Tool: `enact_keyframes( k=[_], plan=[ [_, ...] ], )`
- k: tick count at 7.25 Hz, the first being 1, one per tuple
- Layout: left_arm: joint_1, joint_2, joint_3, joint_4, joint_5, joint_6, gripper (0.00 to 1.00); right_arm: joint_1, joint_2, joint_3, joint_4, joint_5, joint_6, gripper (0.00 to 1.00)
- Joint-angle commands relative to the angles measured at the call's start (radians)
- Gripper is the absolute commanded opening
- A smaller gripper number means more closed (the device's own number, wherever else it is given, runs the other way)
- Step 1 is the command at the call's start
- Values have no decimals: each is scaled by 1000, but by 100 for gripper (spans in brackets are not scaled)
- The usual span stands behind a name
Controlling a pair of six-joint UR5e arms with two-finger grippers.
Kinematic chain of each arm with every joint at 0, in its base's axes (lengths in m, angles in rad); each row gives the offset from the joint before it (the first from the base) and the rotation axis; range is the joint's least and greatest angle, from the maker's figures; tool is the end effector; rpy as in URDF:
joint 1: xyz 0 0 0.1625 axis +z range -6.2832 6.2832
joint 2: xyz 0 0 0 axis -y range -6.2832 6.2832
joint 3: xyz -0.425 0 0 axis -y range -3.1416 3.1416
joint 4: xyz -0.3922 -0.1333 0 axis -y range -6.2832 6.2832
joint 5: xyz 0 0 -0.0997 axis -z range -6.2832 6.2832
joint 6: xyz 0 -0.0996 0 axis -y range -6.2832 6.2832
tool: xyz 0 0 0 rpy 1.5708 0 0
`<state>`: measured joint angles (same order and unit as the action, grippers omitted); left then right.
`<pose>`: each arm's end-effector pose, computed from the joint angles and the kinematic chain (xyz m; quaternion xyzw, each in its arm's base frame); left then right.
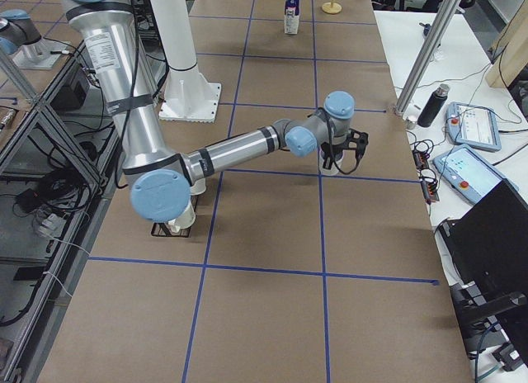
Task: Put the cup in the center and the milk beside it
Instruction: 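Lower the mug onto the center of the table and open the right gripper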
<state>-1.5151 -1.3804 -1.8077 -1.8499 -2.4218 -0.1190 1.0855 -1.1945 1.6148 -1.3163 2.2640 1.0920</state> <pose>-0.0346 -0.4294 0.5919 0.1115 0.4186 0.0384 0.9005 -0.2369 -0.5986 0.3953 -0.0080 -0.4468 0.1578 0.8806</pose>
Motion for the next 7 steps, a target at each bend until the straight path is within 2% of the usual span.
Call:
enact_keyframes(
  k=[1, 2, 3, 7],
  plan=[
    [1, -8, 4, 0, 1, -1, 98, -174, 294, -176, -3, -138, 201, 0],
    [1, -8, 2, 0, 0, -1, 98, -221, 455, -355, -1, -177, 186, 0],
    [1, -8, 2, 0, 0, -1, 98, -264, 574, -484, 6, -231, 161, 0],
    [1, -6, 1, -5, 0, -1, 98, -291, 608, -547, 8, -235, 97, 0]
  ],
)
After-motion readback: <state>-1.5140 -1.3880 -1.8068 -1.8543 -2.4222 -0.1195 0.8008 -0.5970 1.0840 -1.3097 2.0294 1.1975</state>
